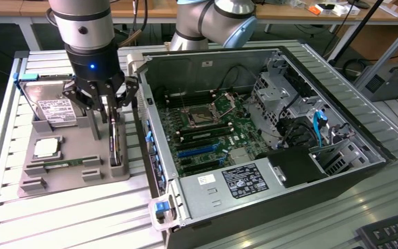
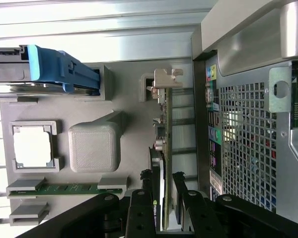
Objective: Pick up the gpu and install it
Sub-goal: 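Pick up the gpu and move the gpu toward the slot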
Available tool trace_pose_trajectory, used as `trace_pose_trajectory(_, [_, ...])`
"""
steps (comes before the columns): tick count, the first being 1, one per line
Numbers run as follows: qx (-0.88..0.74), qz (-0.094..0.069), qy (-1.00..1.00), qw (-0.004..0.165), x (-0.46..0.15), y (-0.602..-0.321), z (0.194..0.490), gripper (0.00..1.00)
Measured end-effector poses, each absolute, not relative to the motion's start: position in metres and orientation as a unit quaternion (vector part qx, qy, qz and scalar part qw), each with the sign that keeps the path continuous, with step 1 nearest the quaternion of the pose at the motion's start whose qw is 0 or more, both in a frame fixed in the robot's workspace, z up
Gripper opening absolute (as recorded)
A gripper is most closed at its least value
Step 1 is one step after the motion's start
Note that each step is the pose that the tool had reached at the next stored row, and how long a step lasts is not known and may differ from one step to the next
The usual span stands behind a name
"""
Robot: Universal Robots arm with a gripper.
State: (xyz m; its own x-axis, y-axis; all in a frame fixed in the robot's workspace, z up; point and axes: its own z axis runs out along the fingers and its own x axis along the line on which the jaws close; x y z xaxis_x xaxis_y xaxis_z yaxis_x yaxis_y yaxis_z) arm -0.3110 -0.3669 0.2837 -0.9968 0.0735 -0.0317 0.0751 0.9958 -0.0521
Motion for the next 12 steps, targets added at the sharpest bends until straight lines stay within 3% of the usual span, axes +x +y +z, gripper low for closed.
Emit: trace_pose_trajectory(12, [0.037,-0.027,0.999,0.015,-0.3110,-0.3669,0.2874,0.29])
